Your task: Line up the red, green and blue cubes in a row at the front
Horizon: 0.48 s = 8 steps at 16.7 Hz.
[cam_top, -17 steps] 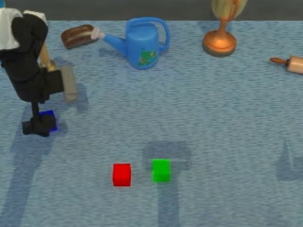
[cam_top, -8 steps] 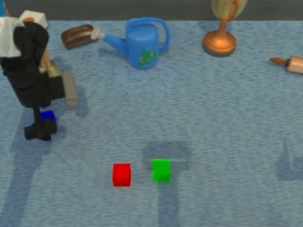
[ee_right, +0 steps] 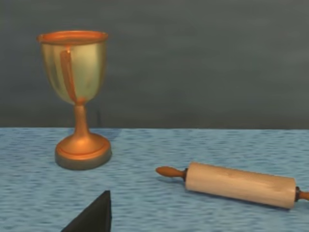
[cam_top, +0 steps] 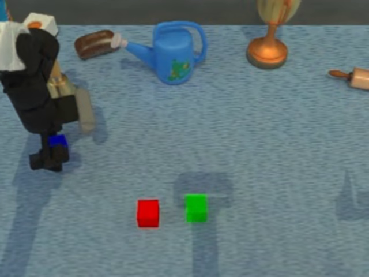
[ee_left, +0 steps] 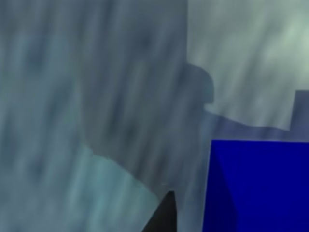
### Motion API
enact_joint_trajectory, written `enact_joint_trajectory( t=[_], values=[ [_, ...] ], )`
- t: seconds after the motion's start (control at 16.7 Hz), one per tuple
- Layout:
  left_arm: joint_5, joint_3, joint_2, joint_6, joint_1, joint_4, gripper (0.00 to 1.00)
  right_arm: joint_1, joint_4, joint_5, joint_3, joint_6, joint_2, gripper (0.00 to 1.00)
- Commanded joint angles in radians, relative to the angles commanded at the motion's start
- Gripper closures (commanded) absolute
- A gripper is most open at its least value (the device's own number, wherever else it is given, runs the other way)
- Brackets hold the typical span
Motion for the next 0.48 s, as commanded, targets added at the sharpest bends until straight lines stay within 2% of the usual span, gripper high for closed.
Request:
enact_joint_trajectory(
  t=[0.24,0.48],
  values=[
    [0.000,0.000,0.000,0.000,0.000,0.000,0.98,0.000,0.000,0.000,0.000,0.000,0.000,0.00],
    [0.000,0.000,0.000,0.000,0.000,0.000,1.00,0.000,0.000,0.000,0.000,0.000,0.000,0.00]
  ],
)
